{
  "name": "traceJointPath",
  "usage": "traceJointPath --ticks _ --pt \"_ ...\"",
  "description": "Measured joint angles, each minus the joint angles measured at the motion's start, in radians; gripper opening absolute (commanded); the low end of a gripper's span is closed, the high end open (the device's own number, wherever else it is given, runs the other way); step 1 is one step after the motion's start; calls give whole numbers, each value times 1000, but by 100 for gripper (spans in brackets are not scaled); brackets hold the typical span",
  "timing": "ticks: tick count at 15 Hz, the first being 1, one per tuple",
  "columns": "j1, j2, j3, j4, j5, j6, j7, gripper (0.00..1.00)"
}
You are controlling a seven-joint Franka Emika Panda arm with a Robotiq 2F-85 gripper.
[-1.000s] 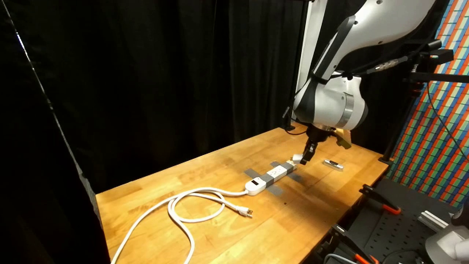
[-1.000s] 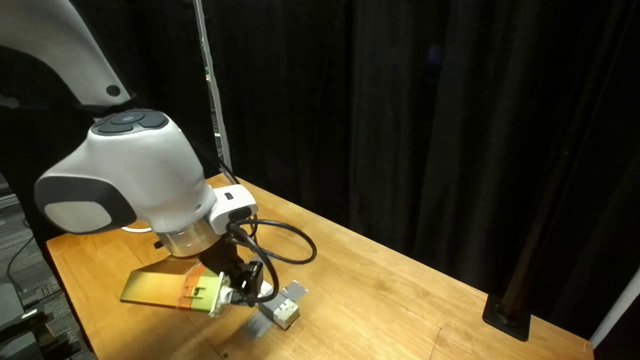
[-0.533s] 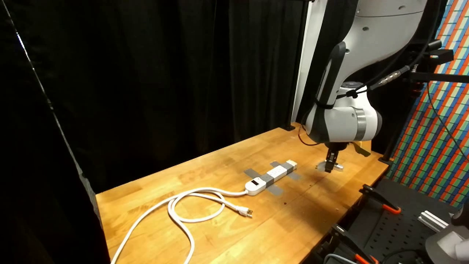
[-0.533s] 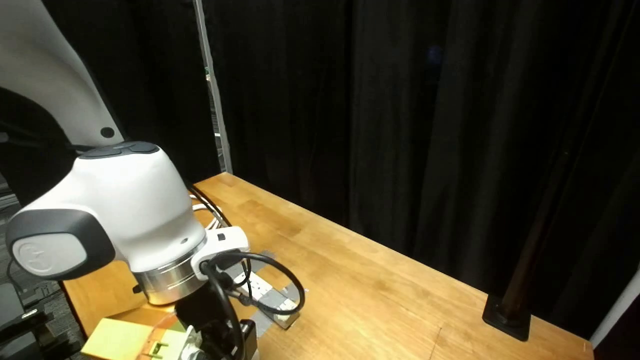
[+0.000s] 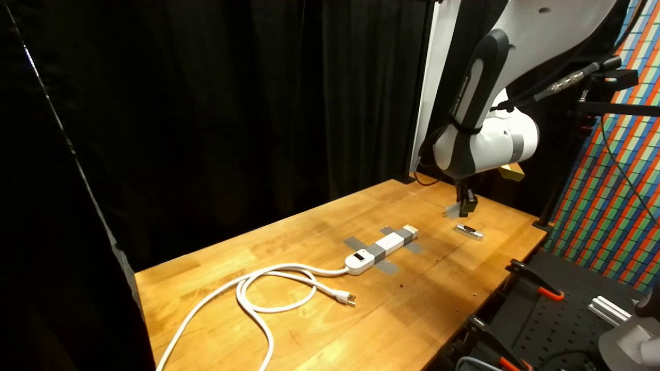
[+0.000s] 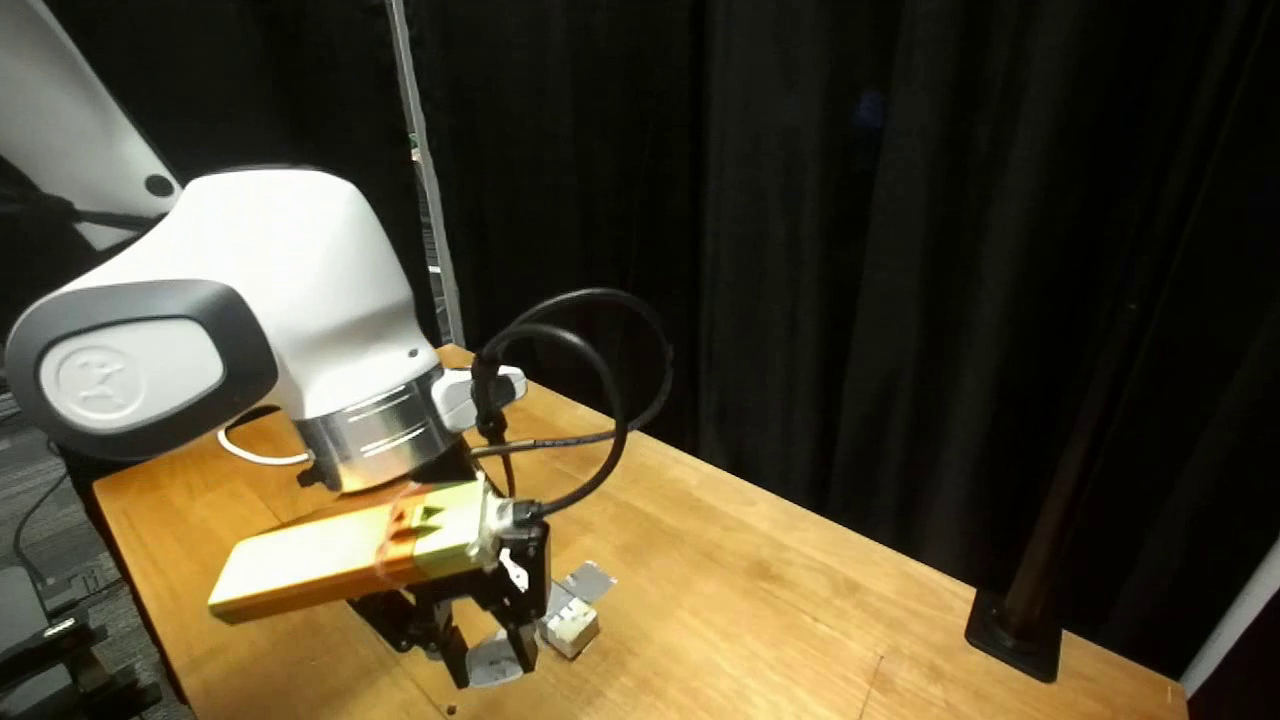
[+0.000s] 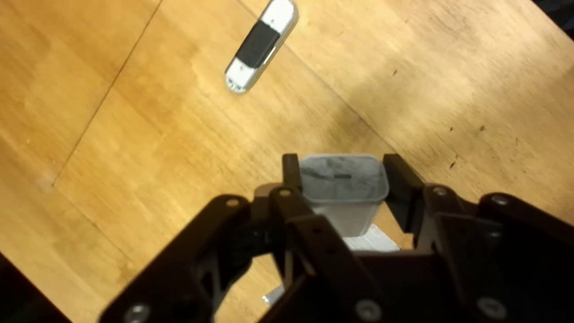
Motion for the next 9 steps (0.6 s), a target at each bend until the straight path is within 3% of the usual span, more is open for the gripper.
traceJointPath --ticks 4,6,7,9 --pt "211 -111 -293 77 -164 -235 -72 22" --pt "290 -123 -402 155 -220 -387 -70 22" --pt "314 -119 -435 194 -228 -454 -56 47" --pt "318 -120 -438 212 -228 -474 -53 47"
